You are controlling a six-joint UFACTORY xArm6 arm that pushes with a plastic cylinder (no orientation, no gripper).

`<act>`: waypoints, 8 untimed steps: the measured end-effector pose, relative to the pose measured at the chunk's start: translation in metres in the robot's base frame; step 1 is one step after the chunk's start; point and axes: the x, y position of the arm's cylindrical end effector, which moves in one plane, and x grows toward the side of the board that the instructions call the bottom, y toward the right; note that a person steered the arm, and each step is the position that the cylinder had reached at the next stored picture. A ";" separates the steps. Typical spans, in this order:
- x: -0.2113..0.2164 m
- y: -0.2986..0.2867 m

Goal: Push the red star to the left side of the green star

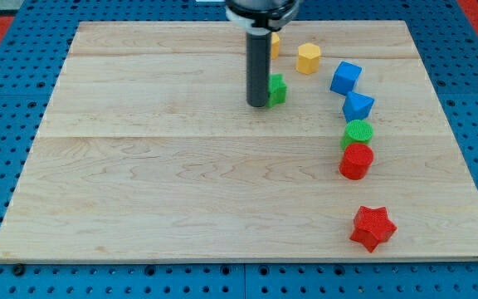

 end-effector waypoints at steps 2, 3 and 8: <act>-0.016 -0.059; 0.003 -0.094; 0.245 0.073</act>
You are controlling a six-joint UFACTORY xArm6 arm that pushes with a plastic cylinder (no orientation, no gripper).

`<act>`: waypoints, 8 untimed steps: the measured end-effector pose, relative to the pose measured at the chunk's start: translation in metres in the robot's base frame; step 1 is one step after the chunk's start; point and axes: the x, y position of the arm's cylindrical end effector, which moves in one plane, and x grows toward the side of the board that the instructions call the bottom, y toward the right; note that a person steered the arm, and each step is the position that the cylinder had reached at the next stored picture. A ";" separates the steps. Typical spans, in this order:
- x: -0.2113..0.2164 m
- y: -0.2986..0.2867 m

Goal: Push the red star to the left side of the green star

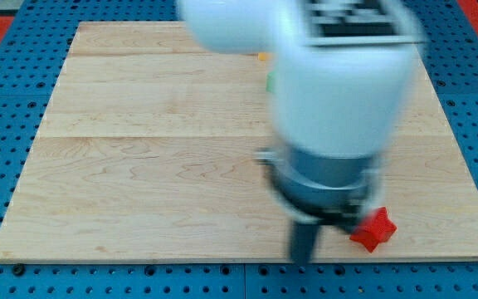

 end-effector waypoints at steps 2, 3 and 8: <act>-0.014 0.144; -0.052 0.087; -0.028 -0.037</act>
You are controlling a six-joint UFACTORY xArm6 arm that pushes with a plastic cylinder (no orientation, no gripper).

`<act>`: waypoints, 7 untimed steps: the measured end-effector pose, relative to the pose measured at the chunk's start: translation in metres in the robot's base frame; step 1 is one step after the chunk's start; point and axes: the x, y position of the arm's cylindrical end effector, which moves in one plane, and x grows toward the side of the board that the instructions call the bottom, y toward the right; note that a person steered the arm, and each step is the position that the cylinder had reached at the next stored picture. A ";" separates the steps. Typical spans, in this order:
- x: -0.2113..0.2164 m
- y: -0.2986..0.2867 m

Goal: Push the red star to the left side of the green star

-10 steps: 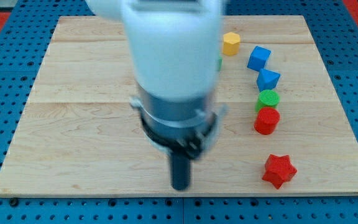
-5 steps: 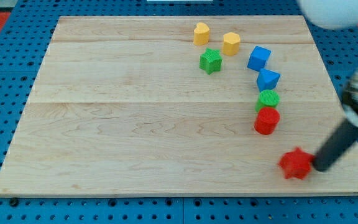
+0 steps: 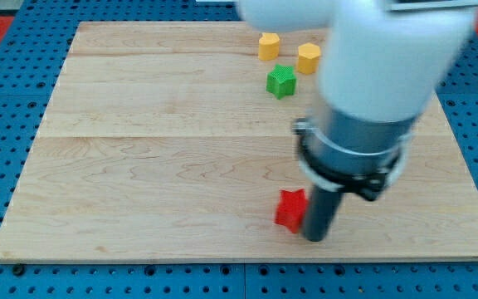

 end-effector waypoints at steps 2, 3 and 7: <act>-0.074 -0.051; -0.121 -0.057; -0.163 -0.086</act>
